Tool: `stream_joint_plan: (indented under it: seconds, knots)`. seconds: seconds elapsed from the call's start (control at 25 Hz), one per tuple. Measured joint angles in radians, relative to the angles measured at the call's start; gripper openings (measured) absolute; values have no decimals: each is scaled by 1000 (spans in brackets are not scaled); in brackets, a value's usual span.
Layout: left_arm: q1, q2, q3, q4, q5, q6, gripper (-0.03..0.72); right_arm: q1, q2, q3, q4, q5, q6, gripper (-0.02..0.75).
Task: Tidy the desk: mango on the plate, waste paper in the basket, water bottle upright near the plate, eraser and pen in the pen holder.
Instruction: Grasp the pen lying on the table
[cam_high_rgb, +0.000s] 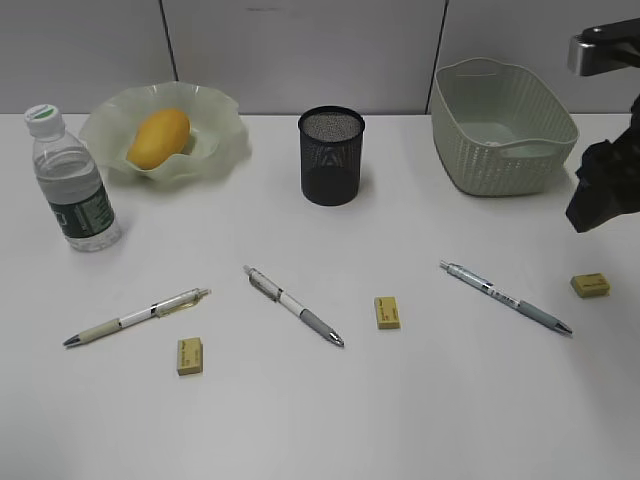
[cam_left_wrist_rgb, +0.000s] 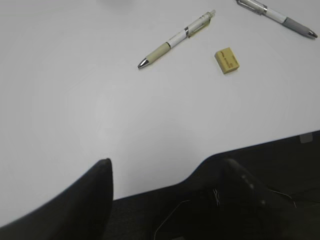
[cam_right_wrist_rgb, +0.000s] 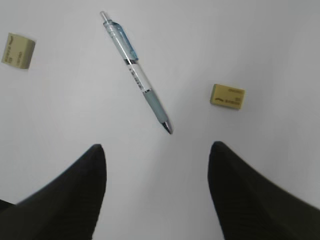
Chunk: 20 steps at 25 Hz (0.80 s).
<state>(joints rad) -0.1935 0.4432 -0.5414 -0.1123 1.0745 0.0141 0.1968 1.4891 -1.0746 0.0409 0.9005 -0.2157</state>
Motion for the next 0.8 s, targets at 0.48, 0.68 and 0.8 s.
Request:
stream_joint_plan:
  seconds: [0.48, 0.68, 0.8]
  knots:
    - [0, 0, 0, -2, 0, 0, 502, 133, 229, -64, -13, -19, -46, 505]
    - [0, 0, 0, -2, 0, 0, 501, 155, 331, -101, -41, -21, -47, 503]
    - [0, 0, 0, -2, 0, 0, 501, 155, 387, -134, -60, -21, -48, 484]
